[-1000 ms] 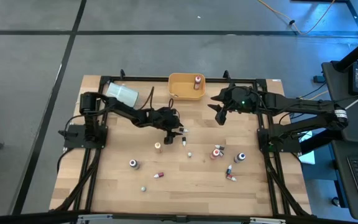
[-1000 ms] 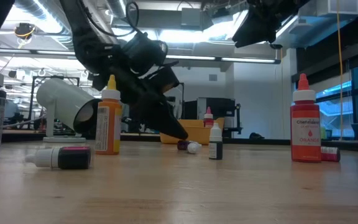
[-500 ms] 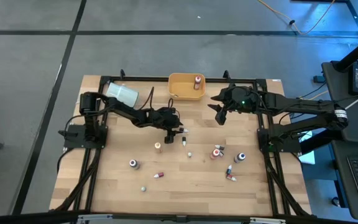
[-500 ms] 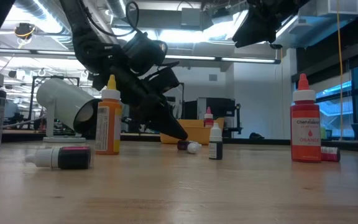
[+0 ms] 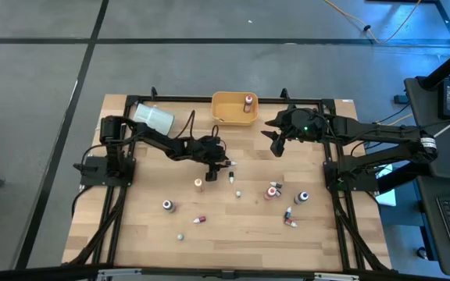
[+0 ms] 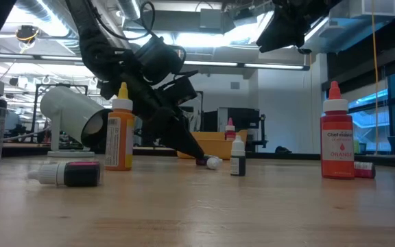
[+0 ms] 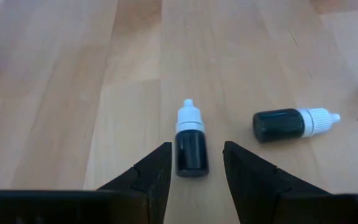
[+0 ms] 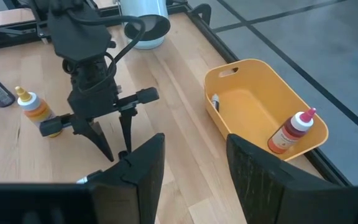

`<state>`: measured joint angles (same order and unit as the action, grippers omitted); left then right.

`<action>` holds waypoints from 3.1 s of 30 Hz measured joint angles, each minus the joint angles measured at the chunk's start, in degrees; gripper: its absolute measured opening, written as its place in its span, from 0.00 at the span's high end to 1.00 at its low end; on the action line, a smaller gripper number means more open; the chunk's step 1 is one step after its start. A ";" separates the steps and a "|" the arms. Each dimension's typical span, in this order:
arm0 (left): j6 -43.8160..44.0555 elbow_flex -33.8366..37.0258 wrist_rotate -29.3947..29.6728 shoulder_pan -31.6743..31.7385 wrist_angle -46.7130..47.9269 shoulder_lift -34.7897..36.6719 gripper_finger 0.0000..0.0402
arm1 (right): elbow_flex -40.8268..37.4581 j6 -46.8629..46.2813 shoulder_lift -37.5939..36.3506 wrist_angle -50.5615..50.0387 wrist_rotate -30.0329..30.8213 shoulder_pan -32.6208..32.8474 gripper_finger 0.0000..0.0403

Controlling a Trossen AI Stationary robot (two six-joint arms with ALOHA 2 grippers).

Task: Pick & Place food coloring
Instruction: Put the black food coloring bottle into the yellow bin, then put the green food coloring bottle into the yellow bin

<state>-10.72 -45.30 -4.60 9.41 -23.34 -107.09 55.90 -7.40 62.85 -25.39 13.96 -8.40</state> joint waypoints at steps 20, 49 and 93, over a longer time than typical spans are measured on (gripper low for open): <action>0.84 -0.07 2.98 -0.91 -3.45 -4.16 0.73 | 0.04 -0.04 0.04 0.05 0.00 0.01 0.57; 3.08 -23.43 15.00 12.45 33.49 14.06 0.83 | 0.04 0.03 0.04 -0.24 0.01 0.00 0.57; 10.12 -28.26 10.99 20.22 33.42 -6.29 0.75 | 0.02 -0.06 0.04 -0.24 0.00 0.00 0.57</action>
<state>-0.60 -73.56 6.39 29.63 10.07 -113.38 55.92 -7.46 62.89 -25.63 13.96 -8.40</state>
